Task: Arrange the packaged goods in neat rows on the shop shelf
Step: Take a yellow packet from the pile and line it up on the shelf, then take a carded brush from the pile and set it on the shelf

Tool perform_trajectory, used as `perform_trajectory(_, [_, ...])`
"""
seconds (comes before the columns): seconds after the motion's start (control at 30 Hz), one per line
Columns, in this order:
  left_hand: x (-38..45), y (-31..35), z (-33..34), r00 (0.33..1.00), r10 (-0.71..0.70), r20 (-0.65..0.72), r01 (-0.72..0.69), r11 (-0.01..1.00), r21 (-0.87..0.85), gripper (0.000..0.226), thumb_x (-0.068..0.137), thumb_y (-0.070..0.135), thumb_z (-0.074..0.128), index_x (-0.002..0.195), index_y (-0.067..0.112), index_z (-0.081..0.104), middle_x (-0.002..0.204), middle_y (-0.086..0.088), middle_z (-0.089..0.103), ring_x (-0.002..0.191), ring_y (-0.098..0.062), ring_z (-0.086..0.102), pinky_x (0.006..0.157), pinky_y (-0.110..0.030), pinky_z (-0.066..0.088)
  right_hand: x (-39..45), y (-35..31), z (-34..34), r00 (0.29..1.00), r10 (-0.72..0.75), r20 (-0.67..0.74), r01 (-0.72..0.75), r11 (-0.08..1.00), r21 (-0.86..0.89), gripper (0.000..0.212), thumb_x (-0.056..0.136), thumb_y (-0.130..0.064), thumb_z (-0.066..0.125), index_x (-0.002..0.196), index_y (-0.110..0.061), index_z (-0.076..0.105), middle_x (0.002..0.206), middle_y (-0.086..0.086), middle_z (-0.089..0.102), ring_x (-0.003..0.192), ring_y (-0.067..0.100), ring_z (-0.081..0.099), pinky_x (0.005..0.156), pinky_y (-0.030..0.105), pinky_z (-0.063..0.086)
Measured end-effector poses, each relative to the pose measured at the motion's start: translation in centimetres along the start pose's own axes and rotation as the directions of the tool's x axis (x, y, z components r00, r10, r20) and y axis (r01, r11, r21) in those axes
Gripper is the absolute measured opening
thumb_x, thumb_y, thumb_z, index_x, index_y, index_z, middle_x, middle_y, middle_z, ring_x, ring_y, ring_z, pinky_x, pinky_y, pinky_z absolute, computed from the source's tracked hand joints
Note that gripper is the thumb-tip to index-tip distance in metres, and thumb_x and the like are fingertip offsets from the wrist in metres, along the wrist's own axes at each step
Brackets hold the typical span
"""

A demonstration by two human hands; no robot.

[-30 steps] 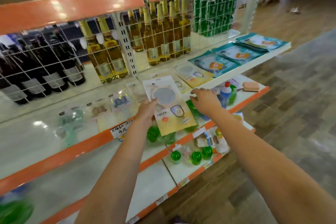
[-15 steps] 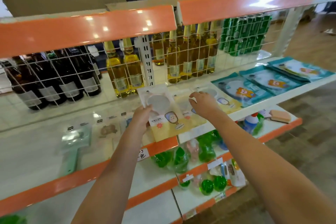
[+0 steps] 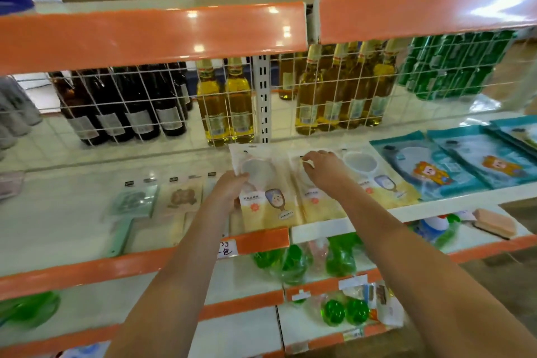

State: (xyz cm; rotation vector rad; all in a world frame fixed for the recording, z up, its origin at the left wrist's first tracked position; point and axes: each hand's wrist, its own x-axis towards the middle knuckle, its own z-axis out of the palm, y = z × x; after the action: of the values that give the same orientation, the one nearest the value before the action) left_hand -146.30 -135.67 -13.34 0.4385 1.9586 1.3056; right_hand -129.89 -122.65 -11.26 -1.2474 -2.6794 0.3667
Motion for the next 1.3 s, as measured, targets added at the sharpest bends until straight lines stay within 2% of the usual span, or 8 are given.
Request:
perform_trajectory(0.2, [0.0, 0.5, 2.0, 0.998, -0.025, -0.065, 0.031, 0.996, 0.089, 0.040, 0.099, 0.023, 0.048, 0.131, 0.000, 0.044, 0.098, -0.013, 0.058, 0.069, -0.018, 0.052, 0.051, -0.027, 0.041, 2.1, 1.4, 0.1, 0.998, -0.052, 0.032, 0.052, 0.999, -0.003, 0.037, 0.100, -0.031, 0.036, 0.129, -0.017, 0.053, 0.130, 0.009, 0.055, 0.120, 0.028, 0.046, 0.100, 0.037, 0.038])
perform_trajectory(0.3, [0.2, 0.6, 2.7, 0.996, -0.038, -0.078, 0.047, 0.993, 0.106, 0.031, 0.099, 0.021, 0.048, 0.122, 0.000, 0.051, 0.084, -0.009, 0.057, 0.067, -0.018, 0.055, 0.053, -0.028, 0.042, 2.5, 2.2, 0.0, 0.997, -0.075, 0.024, 0.075, 0.997, -0.003, 0.036, 0.100, -0.030, 0.036, 0.129, -0.016, 0.053, 0.128, 0.009, 0.056, 0.118, 0.028, 0.048, 0.097, 0.037, 0.039])
perform_trajectory(0.43, [0.3, 0.3, 3.2, 0.993, 0.014, -0.115, 0.016, 0.968, 0.251, 0.032, 0.096, 0.024, 0.050, 0.121, 0.003, 0.056, 0.102, -0.013, 0.064, 0.087, -0.026, 0.062, 0.071, -0.034, 0.051, 2.7, 2.6, 0.1, 0.994, -0.101, 0.042, 0.102, 0.994, -0.031, 0.037, 0.100, -0.030, 0.036, 0.130, -0.018, 0.052, 0.129, 0.008, 0.055, 0.119, 0.026, 0.048, 0.097, 0.036, 0.039])
perform_trajectory(0.5, [0.3, 0.0, 3.5, 0.983, 0.085, -0.163, -0.012, 0.913, 0.407, 0.040, 0.094, 0.028, 0.052, 0.126, 0.004, 0.053, 0.117, -0.013, 0.061, 0.104, -0.028, 0.059, 0.083, -0.035, 0.047, 2.6, 2.7, 0.3, 0.990, -0.123, 0.070, 0.127, 0.991, -0.053, 0.038, 0.100, -0.030, 0.035, 0.132, -0.018, 0.051, 0.132, 0.007, 0.053, 0.121, 0.026, 0.046, 0.099, 0.037, 0.039])
perform_trajectory(0.63, [0.2, -0.2, 4.1, 0.955, 0.203, -0.216, -0.016, 0.765, 0.644, 0.044, 0.092, 0.036, 0.055, 0.124, 0.006, 0.051, 0.121, -0.010, 0.057, 0.108, -0.026, 0.056, 0.081, -0.033, 0.043, 2.2, 2.8, 0.7, 0.981, -0.163, 0.100, 0.173, 0.981, -0.092, 0.038, 0.100, -0.029, 0.035, 0.133, -0.017, 0.049, 0.132, 0.008, 0.053, 0.121, 0.026, 0.046, 0.099, 0.037, 0.040])
perform_trajectory(0.83, [0.0, -0.6, 4.4, 0.926, 0.302, -0.227, 0.009, 0.584, 0.812, 0.060, 0.085, 0.035, 0.065, 0.133, 0.006, 0.043, 0.133, -0.014, 0.041, 0.122, -0.030, 0.042, 0.096, -0.038, 0.040, 2.4, 2.3, 1.3, 0.964, -0.236, 0.126, 0.253, 0.957, -0.144, 0.037, 0.100, -0.029, 0.035, 0.131, -0.016, 0.050, 0.133, 0.006, 0.052, 0.120, 0.025, 0.046, 0.098, 0.037, 0.039])
perform_trajectory(1.03, [-2.1, -0.9, 2.3, 0.921, 0.351, -0.167, 0.012, 0.403, 0.915, 0.043, 0.096, 0.038, 0.044, 0.132, 0.015, 0.049, 0.135, -0.009, 0.045, 0.127, -0.029, 0.038, 0.100, -0.041, 0.039, 2.6, -1.1, 2.1, 0.932, -0.335, 0.136, 0.355, 0.920, -0.165, 0.038, 0.099, -0.029, 0.037, 0.134, -0.017, 0.044, 0.132, 0.008, 0.050, 0.122, 0.027, 0.044, 0.099, 0.039, 0.037])
perform_trajectory(1.3, [-6.0, -2.3, -6.2, 0.886, 0.321, -0.334, 0.150, 0.482, 0.863, 0.040, 0.092, 0.035, 0.044, 0.125, 0.014, 0.054, 0.126, -0.010, 0.053, 0.119, -0.034, 0.046, 0.100, -0.045, 0.040, 0.6, -11.1, 4.3, 0.828, -0.539, 0.156, 0.552, 0.832, -0.056, 0.042, 0.099, -0.032, 0.036, 0.138, -0.019, 0.042, 0.138, 0.007, 0.045, 0.126, 0.027, 0.040, 0.102, 0.041, 0.035])
